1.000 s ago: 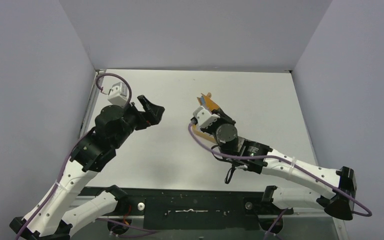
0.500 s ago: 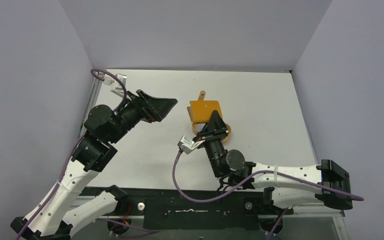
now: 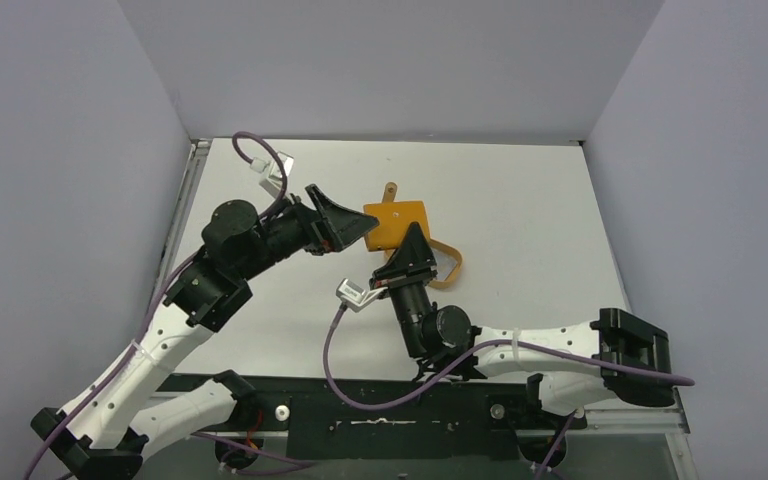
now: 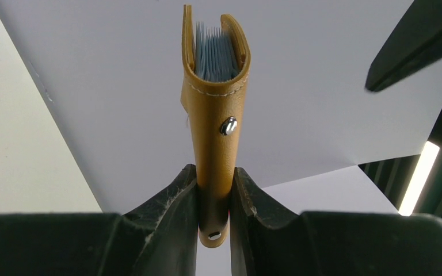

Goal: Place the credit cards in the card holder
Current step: Close the card holder at the center of the board.

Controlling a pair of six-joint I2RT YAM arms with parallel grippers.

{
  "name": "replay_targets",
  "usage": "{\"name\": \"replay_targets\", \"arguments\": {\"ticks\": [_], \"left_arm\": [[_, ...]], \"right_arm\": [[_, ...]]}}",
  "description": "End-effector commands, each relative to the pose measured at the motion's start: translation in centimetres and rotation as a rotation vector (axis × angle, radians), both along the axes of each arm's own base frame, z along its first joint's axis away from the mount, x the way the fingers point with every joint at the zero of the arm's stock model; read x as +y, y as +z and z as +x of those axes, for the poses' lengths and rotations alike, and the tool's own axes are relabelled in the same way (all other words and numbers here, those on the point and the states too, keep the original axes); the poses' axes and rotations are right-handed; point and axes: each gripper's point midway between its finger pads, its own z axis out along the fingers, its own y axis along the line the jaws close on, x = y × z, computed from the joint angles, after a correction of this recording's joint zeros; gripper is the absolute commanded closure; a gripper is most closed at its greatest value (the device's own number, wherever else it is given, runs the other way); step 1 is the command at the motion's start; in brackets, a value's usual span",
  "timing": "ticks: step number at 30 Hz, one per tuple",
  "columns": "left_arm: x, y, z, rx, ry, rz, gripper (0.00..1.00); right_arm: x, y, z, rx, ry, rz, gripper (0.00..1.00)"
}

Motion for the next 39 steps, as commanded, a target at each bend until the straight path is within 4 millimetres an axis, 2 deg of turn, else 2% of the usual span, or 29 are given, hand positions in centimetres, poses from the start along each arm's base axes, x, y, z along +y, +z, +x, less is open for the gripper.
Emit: {"name": "replay_targets", "arguments": {"ticks": [1,7,9,21,24,27,28,29,32,33,34,35,38,39], "left_arm": [[-1.5,0.8,-1.5,0.003,-0.082,-0.005,0.03],[-2.2,-0.3,-1.0,0.061,-0.072,-0.003,0.03],[-2.3,-0.6,-0.7,0.088,-0.061,-0.011,0.06],[-3.7,1.5,0.6,0.13,-0.064,-0.129,0.5],[-3.9,1.5,0.7,0.131,-0.074,-0.136,0.68],[-4.2,1.8,0.5,0.11,-0.092,-0.14,1.0],[-4.1,1.7,0.6,0.107,-0.087,-0.139,1.0],[-4.0,1.5,0.8,0.109,-0.079,-0.137,1.0],[-2.9,1.5,1.7,0.097,-0.031,-0.151,1.0],[-2.3,1.5,2.1,0.092,-0.013,-0.151,1.0],[-1.7,1.6,2.5,0.087,0.009,-0.147,1.0],[-0.8,1.8,3.1,0.078,0.037,-0.147,1.0],[1.3,2.3,4.1,0.034,0.094,-0.116,1.0],[1.9,2.6,4.1,0.008,0.106,-0.096,1.0]], "right_arm": [[-0.8,3.7,-0.4,-0.048,-0.021,0.153,1.0],[-0.7,3.7,-0.4,-0.045,-0.025,0.156,1.0],[-0.8,3.7,-0.4,-0.045,-0.024,0.157,1.0],[-0.7,3.8,-0.9,-0.047,-0.016,0.158,1.0],[-0.8,3.9,-1.0,-0.046,-0.019,0.166,1.0],[-0.7,3.8,-1.5,-0.036,-0.02,0.177,1.0],[-0.7,3.5,-1.7,-0.023,-0.027,0.179,1.0],[-0.6,3.2,-1.9,-0.006,-0.033,0.172,0.93],[0.0,1.3,-2.7,0.072,-0.058,0.126,0.34],[0.2,0.6,-3.1,0.099,-0.057,0.123,0.18],[0.5,-0.2,-3.6,0.128,-0.049,0.115,0.07],[0.6,-0.9,-4.0,0.162,-0.041,0.127,0.01],[1.1,-2.8,-5.2,0.311,0.027,0.199,0.0],[0.9,-4.3,-5.3,0.407,0.051,0.174,0.0]]}}
